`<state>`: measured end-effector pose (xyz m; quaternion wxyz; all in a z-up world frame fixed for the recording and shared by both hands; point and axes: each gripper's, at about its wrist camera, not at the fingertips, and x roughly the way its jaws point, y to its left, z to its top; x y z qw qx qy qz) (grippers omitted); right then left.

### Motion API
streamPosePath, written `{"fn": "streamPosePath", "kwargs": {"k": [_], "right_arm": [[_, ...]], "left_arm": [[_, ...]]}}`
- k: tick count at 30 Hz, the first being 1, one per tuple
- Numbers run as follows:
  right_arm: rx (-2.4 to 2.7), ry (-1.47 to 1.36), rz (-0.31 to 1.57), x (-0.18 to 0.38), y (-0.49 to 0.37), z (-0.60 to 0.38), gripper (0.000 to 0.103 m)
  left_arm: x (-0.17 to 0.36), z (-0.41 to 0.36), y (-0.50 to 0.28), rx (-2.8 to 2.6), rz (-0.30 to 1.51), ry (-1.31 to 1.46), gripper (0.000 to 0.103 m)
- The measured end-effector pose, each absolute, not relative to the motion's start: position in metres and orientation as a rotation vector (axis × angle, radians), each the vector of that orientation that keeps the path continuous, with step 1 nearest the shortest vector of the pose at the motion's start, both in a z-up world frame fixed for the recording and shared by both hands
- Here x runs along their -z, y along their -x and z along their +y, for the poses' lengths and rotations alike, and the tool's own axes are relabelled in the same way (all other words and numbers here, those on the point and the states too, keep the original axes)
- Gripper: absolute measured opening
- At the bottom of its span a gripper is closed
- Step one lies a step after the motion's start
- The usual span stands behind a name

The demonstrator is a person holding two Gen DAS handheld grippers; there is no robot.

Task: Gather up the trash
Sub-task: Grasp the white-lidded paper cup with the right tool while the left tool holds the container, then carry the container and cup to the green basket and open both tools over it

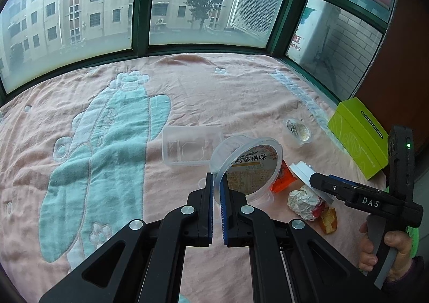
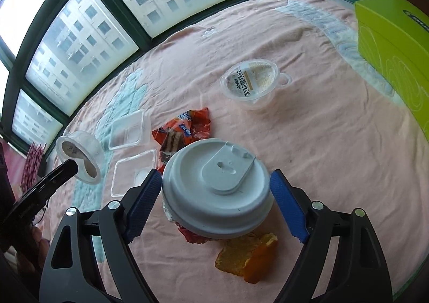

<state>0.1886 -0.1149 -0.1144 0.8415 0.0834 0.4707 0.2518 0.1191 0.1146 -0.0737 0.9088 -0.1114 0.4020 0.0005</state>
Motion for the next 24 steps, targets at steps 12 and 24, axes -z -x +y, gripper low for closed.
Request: {"fn": "streamPosePath", "kwargs": {"k": [12,24], "right_arm": [[-0.545,-0.187,0.968,0.108,-0.175,-0.121,0.060],[-0.517,-0.240,0.955,0.115,-0.180,-0.130,0.080]], "left_arm": [[0.066,0.101,-0.117,0.023,0.816,0.215,0.005],[0.069,0.106,-0.118,0.016,0.825,0.214,0.005]]}}
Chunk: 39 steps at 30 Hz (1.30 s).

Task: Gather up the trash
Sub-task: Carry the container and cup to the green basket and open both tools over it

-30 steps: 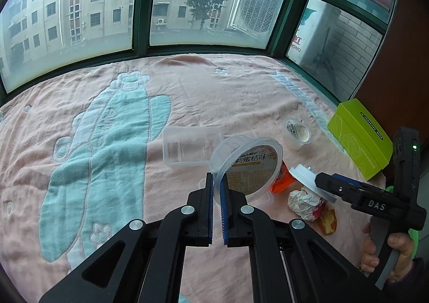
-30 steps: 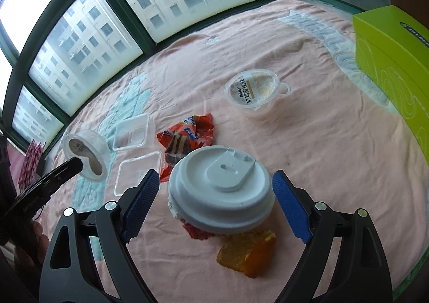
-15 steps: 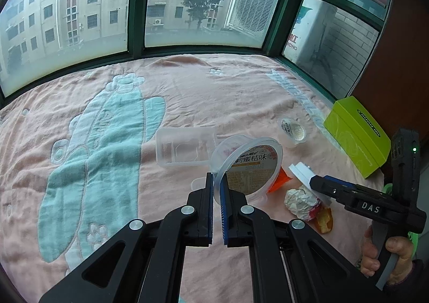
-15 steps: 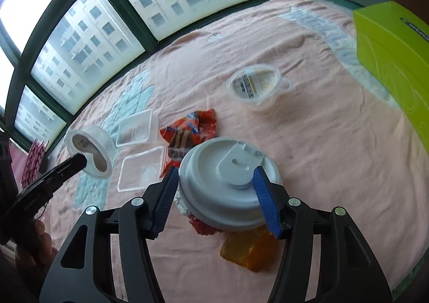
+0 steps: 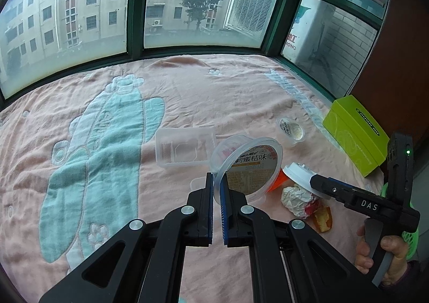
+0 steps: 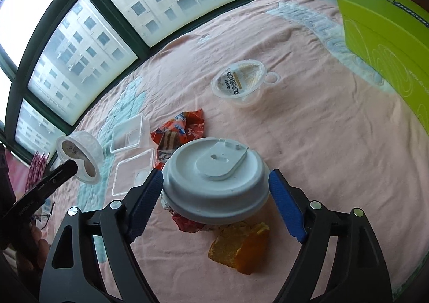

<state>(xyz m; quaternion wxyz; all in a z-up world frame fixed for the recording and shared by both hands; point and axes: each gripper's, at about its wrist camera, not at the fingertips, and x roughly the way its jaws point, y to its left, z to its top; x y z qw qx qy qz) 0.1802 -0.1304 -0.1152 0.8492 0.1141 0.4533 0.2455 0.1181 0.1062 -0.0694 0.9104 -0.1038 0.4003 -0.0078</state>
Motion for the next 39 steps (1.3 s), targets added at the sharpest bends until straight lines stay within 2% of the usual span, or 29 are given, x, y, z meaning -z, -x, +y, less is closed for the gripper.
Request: {"fn": "streamPosePath", "kwargs": {"k": [3,9,17,23,33,34,39], "right_arm": [[-0.518,-0.223,0.945,0.113,-0.182,-0.128,0.081],[-0.539,-0.262,0.984,0.121,-0.190,-0.128,0.087],[-0.601,-0.406,1.035,0.137,-0.202,-0.136,0.089],[-0.591,-0.394,1.052,0.140,-0.202,-0.131,0.091],[-0.549,-0.432,0.974,0.127,-0.182,-0.152,0.088],[-0.547,-0.436,0.966,0.124,-0.180,-0.155,0.082],[-0.506,-0.415,0.930,0.108,-0.161,-0.173,0.083]], "left_arm": [[0.072,0.107,-0.118,0.015,0.831,0.214,0.005],[0.074,0.108,-0.119,0.014,0.836,0.220,0.005],[0.077,0.111,-0.120,0.008,0.842,0.222,0.005],[0.077,0.112,-0.119,0.008,0.842,0.224,0.005],[0.073,0.110,-0.118,0.015,0.835,0.218,0.005],[0.071,0.108,-0.118,0.019,0.834,0.216,0.005],[0.064,0.090,-0.117,0.055,0.822,0.200,0.005]]}}
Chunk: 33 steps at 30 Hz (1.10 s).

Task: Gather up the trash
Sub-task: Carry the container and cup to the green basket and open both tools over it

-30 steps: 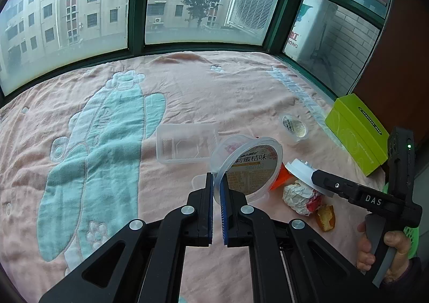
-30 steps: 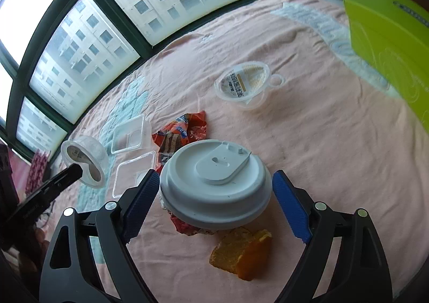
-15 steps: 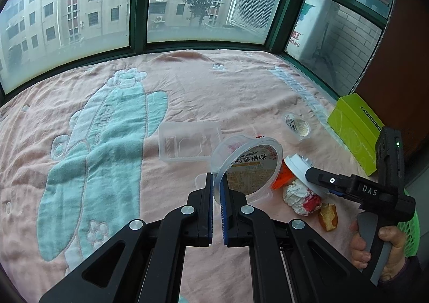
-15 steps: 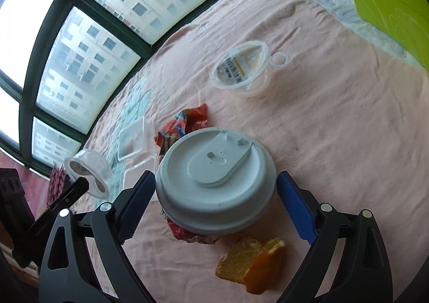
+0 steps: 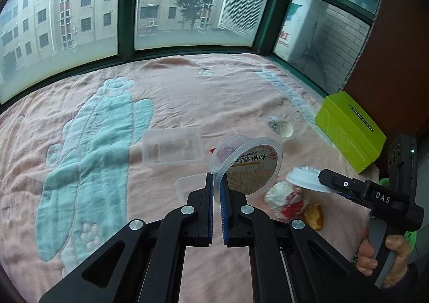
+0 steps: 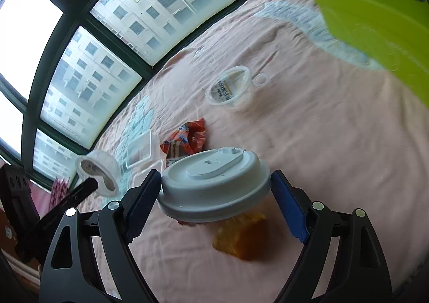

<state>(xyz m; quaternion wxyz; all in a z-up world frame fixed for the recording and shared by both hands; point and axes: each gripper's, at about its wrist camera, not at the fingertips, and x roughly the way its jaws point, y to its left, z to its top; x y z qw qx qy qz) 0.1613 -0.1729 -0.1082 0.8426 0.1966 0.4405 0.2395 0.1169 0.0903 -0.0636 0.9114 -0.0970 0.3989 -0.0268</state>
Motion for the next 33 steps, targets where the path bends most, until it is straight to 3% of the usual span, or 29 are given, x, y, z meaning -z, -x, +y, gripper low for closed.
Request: {"fn": "streamPosePath", "kwargs": {"k": [18,33], "right_arm": [[-0.301,-0.403,0.741,0.045,-0.063,-0.299,0.083],[0.026,-0.372,0.785,0.065,-0.001,-0.433,0.084]], "left_arm": [[0.035,-0.032,-0.105,0.287,0.797,0.109,0.005],[0.031,-0.178,-0.092,0.543,0.830,0.001,0.005]]}}
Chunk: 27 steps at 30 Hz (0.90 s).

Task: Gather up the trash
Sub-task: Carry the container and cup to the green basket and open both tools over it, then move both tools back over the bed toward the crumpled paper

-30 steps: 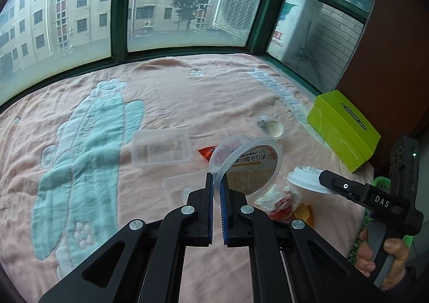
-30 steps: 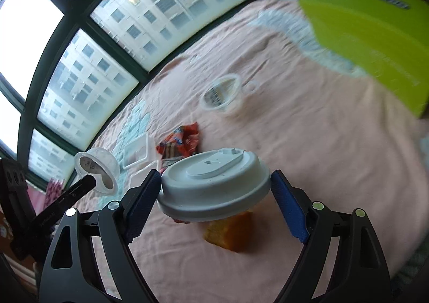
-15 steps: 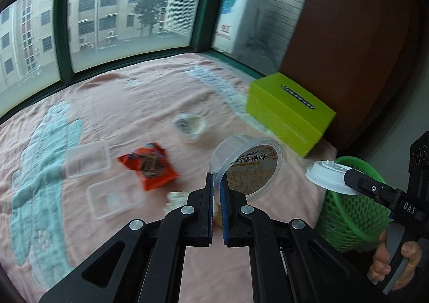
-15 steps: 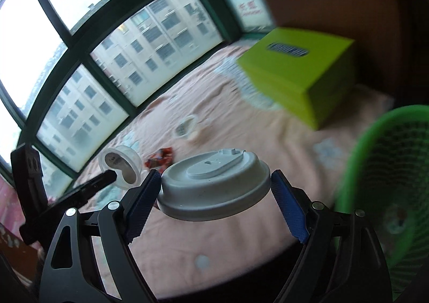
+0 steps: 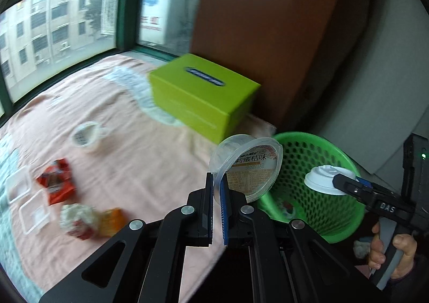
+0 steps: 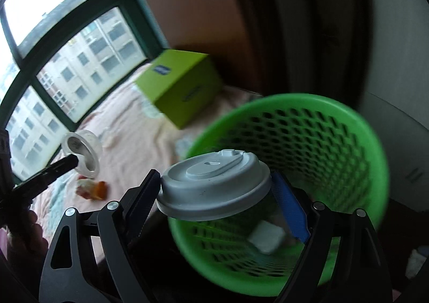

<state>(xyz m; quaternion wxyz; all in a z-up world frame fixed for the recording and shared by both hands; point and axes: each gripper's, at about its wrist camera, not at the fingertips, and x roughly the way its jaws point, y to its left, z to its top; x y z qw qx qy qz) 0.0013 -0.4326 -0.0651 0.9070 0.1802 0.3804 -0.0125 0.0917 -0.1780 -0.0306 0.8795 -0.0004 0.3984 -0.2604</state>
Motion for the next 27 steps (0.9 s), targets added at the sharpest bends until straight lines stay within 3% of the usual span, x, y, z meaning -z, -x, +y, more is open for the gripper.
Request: {"fn": "streamPosePath", "kwargs": {"k": [22,25,27], "right_arm": [[0.153,-0.383,0.657,0.042,0.053,-0.492,0.089],[0.153,-0.391,0.648,0.040,0.057,-0.492,0.089],[0.152,-0.391,0.644,0.039,0.060,-0.491,0.089]], "left_arm": [[0.055,-0.312,-0.075,0.717,0.926,-0.170,0.005],[0.059,-0.316,-0.072,0.732,0.931,-0.167,0.015],[0.060,-0.316,-0.070,0.735,0.938,-0.162,0.028]]}}
